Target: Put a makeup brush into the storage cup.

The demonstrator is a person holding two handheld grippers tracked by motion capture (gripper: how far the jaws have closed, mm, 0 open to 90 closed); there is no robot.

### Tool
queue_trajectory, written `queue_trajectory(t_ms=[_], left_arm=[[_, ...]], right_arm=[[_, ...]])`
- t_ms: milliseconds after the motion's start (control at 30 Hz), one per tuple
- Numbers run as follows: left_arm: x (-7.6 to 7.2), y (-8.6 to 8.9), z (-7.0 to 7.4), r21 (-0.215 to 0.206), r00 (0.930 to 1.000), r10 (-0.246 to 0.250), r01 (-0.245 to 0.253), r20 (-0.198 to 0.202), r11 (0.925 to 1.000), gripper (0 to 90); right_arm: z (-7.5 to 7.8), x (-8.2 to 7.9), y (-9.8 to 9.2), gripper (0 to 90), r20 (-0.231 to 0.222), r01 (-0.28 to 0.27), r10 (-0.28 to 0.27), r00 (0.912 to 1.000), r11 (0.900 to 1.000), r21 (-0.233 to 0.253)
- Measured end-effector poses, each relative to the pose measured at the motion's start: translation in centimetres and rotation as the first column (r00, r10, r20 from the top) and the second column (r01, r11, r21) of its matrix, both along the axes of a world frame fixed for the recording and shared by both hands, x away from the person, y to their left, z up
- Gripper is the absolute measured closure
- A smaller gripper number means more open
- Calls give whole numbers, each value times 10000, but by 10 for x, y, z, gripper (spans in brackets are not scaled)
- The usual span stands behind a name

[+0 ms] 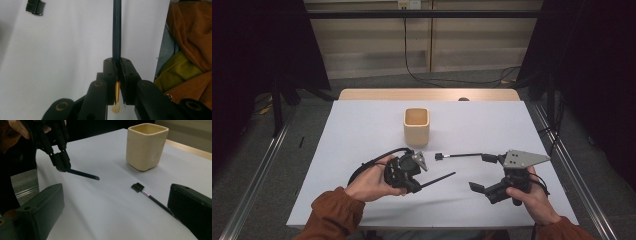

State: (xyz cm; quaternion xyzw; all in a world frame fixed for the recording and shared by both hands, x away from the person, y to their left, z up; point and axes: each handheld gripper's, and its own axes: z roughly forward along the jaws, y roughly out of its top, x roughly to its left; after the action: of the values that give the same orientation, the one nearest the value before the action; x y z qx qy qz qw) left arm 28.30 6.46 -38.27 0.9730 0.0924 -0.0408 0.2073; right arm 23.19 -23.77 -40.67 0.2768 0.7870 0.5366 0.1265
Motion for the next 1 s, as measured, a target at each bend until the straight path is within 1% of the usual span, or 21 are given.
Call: queue_trajectory(t_ms=[67, 100, 133, 200, 233, 267, 300, 367, 467, 533, 567, 633, 700, 733, 800, 833, 867, 900, 933, 967, 1000], left_arm=[[0, -1, 0, 85, 10000, -38, 38, -28, 10000, 840], [-1, -2, 0, 51, 10000, 38, -38, -44, 10000, 840], [-1, -2, 0, 110, 10000, -61, 61, 40, 9999, 841], [-1, -3, 0, 127, 10000, -70, 70, 6, 9999, 840], [0, -4, 1, 218, 9998, -203, 202, 30, 9996, 840], [0, -4, 2, 243, 9998, -215, 214, 14, 9995, 840], [-1, -4, 1, 212, 9998, -175, 175, 10, 9996, 840], [-1, -4, 2, 232, 9997, -233, 233, -18, 9995, 840], [-1, -3, 2, 289, 9996, -293, 294, -35, 9992, 840], [-2, -3, 2, 260, 9996, -286, 288, -68, 9992, 840], [-2, -4, 1, 312, 9994, -357, 357, 15, 9989, 840], [-2, -4, 1, 394, 9992, -392, 393, -33, 9985, 840], [-1, -5, 2, 456, 9991, -427, 429, -66, 9980, 840], [-2, -5, 2, 422, 9990, -424, 428, -102, 9982, 840], [-2, -6, 2, 486, 9989, -452, 456, -78, 9978, 840], [-2, -6, 2, 538, 9988, -489, 493, -97, 9973, 840], [-2, -6, 2, 562, 9985, -544, 547, -74, 9969, 840], [-2, -5, 2, 558, 9986, -524, 527, -70, 9971, 840], [-2, -5, 2, 580, 9984, -552, 556, -76, 9968, 840], [-2, -5, 2, 615, 9982, -584, 589, -103, 9964, 840], [-2, -6, 2, 636, 9983, -574, 578, -72, 9963, 840]], right_arm=[[3, 4, 5, 5, -44, -250, 250, 9997, 9997, -21], [4, 6, 8, 4, -49, -350, 349, 9994, 9994, -43], [5, 7, 11, 4, -86, -492, 491, 9988, 9988, -76], [7, 10, 17, 9, -135, -743, 739, 9972, 9969, -260], [8, 12, 21, 10, -177, -897, 891, 9959, 9953, -367], [10, 14, 25, 16, -272, -1066, 1054, 9941, 9931, -487], [10, 14, 25, 16, -272, -1066, 1054, 9941, 9931, -487], [11, 16, 30, 28, -375, -1256, 1236, 9916, 9904, -569], [13, 18, 34, 36, -413, -1512, 1486, 9880, 9863, -665], [17, 21, 35, 65, -458, -1704, 1672, 9849, 9823, -782], [17, 21, 35, 65, -458, -1704, 1672, 9849, 9823, -782], [19, 22, 36, 75, -520, -1890, 1851, 9813, 9783, -848], [22, 24, 38, 82, -587, -2147, 2095, 9760, 9711, -1040], [24, 25, 39, 91, -685, -2319, 2253, 9719, 9662, -1127], [26, 26, 41, 104, -776, -2543, 2457, 9662, 9579, -1335], [27, 27, 43, 132, -872, -2790, 2678, 9595, 9460, -1653], [27, 27, 43, 132, -872, -2790, 2678, 9595, 9460, -1653], [28, 28, 44, 138, -942, -2904, 2774, 9561, 9400, -1794], [29, 29, 47, 133, -1277, -3132, 2918, 9479, 9271, -2061], [31, 30, 49, 136, -1652, -3422, 3107, 9360, 9131, -2216], [31, 30, 50, 137, -1793, -3558, 3195, 9305, 9049, -2337]])
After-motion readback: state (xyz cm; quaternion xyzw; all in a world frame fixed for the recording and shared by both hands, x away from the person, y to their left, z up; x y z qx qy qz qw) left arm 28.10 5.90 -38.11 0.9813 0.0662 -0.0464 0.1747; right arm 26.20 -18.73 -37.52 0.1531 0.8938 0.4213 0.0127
